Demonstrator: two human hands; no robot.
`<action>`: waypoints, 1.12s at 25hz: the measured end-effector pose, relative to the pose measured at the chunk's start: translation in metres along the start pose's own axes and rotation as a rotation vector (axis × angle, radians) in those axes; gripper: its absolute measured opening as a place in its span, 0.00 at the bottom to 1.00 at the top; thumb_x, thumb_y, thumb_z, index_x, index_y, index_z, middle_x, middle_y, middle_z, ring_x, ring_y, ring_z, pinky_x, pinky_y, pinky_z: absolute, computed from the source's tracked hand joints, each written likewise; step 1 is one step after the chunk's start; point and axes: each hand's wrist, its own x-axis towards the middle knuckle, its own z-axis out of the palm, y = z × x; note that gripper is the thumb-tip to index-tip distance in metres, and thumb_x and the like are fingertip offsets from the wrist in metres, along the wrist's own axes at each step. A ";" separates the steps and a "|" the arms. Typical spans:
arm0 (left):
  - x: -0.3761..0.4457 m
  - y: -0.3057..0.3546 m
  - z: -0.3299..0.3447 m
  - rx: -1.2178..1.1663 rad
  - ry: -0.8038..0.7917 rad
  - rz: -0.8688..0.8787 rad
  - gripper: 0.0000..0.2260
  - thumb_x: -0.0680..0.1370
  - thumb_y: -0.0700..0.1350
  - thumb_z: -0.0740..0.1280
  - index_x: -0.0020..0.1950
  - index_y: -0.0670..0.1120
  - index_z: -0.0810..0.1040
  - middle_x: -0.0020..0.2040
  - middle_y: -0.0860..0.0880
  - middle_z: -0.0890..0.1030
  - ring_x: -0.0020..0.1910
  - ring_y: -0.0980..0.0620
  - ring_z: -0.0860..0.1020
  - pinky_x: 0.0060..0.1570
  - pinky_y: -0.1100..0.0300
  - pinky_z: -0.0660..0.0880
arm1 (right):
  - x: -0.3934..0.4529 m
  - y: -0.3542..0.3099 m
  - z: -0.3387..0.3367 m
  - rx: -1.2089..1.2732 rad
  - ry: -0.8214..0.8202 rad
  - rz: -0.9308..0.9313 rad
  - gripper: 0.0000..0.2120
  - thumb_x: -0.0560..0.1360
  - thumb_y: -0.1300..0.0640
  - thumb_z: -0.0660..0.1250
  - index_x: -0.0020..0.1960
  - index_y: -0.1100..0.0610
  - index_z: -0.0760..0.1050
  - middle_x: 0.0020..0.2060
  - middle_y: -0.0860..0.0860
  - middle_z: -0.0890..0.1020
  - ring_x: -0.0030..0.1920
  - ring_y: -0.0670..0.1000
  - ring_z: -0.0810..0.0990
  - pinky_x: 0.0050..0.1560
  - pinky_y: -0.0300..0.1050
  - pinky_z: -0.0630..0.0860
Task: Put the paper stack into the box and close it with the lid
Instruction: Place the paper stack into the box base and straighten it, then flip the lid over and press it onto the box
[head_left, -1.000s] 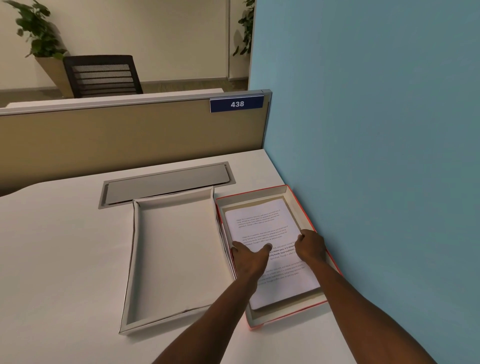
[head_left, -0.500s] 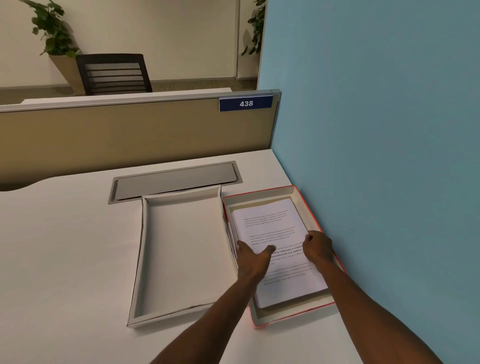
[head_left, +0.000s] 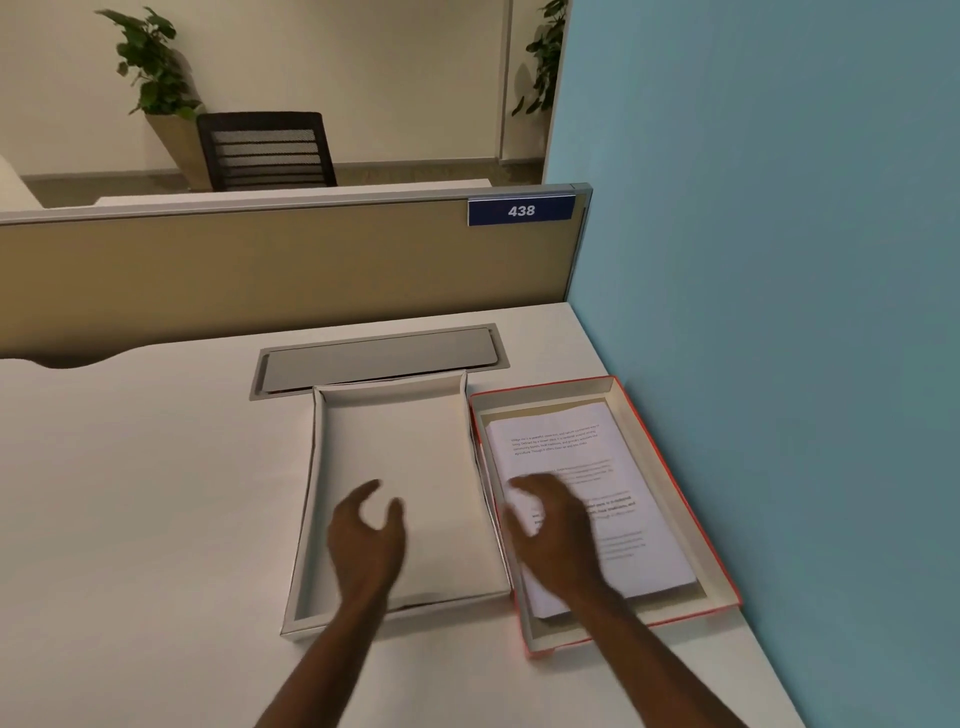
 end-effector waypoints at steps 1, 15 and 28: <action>0.012 -0.008 -0.019 0.003 0.058 -0.062 0.17 0.77 0.43 0.73 0.65 0.46 0.80 0.66 0.40 0.80 0.66 0.39 0.77 0.69 0.43 0.72 | -0.010 -0.021 0.017 -0.023 -0.160 -0.103 0.17 0.73 0.48 0.71 0.59 0.53 0.81 0.55 0.50 0.83 0.58 0.50 0.80 0.61 0.44 0.76; 0.059 -0.062 -0.096 0.107 -0.117 -0.230 0.21 0.74 0.34 0.72 0.67 0.41 0.81 0.62 0.41 0.84 0.57 0.41 0.83 0.63 0.48 0.79 | 0.011 -0.129 0.173 -0.018 -0.534 0.349 0.32 0.74 0.35 0.65 0.70 0.55 0.75 0.59 0.53 0.84 0.61 0.53 0.82 0.62 0.45 0.76; 0.074 -0.083 -0.137 -0.265 -0.280 -0.291 0.05 0.79 0.46 0.72 0.53 0.50 0.86 0.56 0.44 0.87 0.55 0.46 0.85 0.57 0.50 0.81 | 0.046 -0.182 0.220 -0.038 -0.411 0.492 0.05 0.73 0.58 0.71 0.45 0.59 0.77 0.46 0.54 0.85 0.47 0.55 0.84 0.42 0.43 0.77</action>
